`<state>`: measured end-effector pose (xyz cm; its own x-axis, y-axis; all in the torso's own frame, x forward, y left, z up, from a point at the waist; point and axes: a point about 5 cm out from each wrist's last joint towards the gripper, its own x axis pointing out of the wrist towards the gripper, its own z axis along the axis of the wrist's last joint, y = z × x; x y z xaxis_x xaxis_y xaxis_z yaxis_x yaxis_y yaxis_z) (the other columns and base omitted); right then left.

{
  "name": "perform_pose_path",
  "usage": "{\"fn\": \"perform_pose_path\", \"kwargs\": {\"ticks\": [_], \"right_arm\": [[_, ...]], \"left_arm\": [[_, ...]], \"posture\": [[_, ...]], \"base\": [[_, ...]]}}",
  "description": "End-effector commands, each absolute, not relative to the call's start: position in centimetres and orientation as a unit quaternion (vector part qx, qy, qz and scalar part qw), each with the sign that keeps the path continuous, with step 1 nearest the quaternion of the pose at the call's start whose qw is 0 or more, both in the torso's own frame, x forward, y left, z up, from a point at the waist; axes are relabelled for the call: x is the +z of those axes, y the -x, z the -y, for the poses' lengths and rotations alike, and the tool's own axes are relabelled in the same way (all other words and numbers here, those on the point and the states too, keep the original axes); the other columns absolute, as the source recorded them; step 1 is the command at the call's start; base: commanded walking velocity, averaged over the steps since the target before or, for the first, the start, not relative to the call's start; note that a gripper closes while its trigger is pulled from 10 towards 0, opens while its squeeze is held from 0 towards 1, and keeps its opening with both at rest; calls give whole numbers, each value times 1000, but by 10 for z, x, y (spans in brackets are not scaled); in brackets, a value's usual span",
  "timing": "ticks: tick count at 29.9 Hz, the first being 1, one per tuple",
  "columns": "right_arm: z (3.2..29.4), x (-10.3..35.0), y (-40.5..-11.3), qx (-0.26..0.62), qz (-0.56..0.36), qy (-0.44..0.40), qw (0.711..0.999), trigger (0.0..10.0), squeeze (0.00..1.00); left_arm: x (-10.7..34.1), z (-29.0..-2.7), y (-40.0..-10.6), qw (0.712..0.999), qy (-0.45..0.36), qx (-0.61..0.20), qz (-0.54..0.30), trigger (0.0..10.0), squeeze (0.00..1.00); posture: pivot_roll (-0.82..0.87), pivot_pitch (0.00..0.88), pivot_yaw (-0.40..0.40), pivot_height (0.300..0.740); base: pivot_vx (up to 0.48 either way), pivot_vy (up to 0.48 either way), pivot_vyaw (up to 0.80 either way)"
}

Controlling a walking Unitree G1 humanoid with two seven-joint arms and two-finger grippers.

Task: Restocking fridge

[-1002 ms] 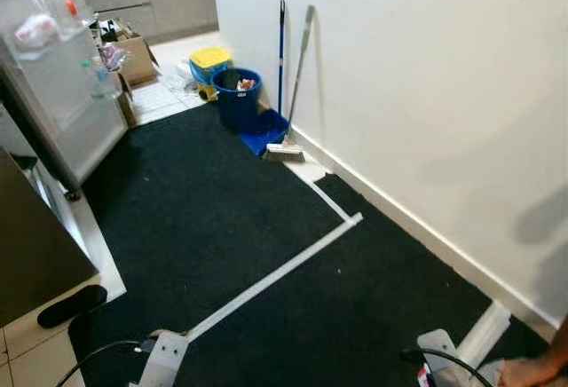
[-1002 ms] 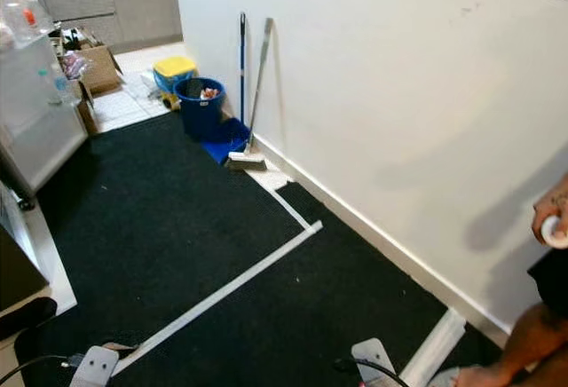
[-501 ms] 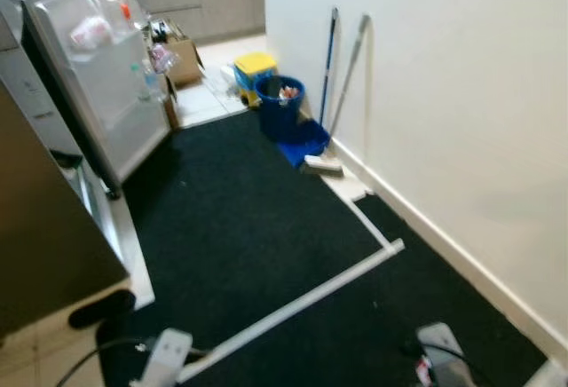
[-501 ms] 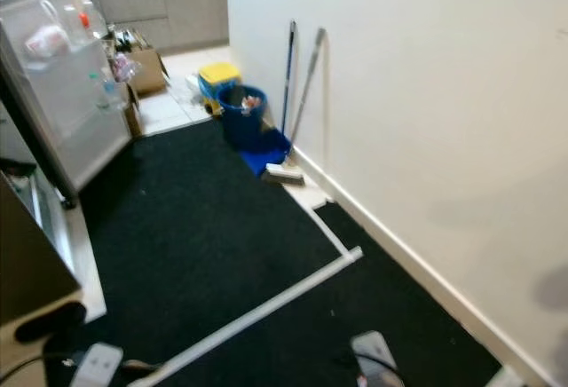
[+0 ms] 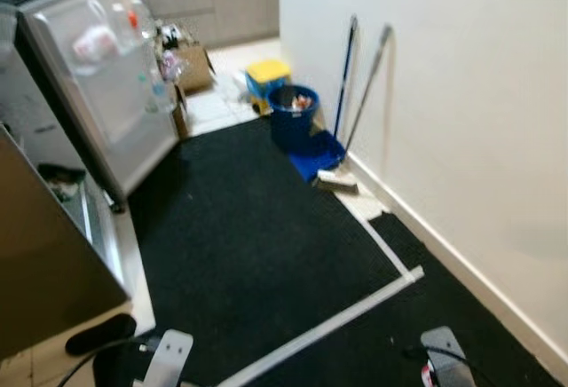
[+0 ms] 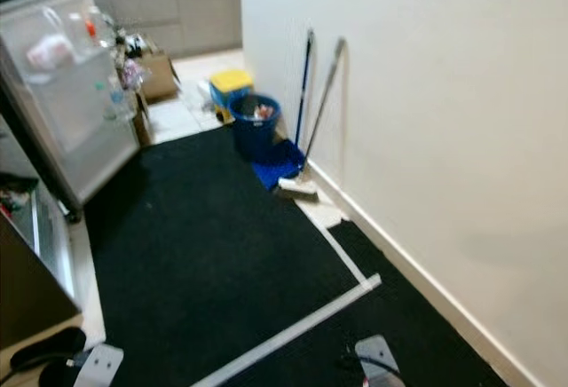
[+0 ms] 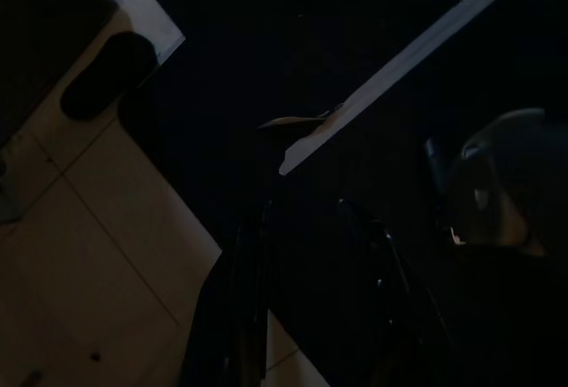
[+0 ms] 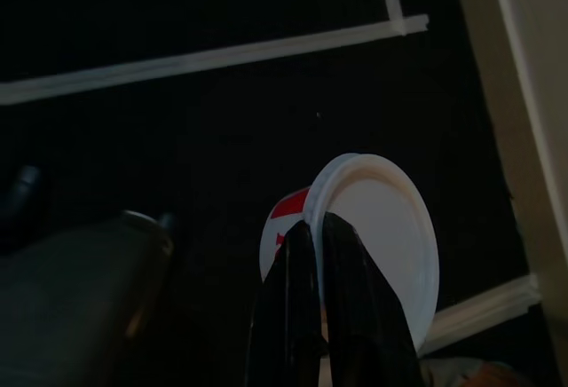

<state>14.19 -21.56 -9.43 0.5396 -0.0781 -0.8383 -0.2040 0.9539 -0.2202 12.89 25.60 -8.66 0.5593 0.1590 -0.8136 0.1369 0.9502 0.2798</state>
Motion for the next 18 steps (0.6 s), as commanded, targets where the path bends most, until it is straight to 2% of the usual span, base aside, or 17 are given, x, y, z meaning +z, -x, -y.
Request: {"fn": "perform_pose_path", "kwargs": {"ticks": [1,18], "right_arm": [[221,-94,-140,27,-481,148,864,10000,0],[220,-94,-140,25,-481,148,864,10000,0]], "left_arm": [[-87,-254,-131,869,-159,2,-468,10000,325],[-87,-254,-131,869,-160,1,-468,10000,329]], "posture": [[18,0,-48,740],[15,0,-46,740]], "base": [[289,0,0],[293,0,0]]}}
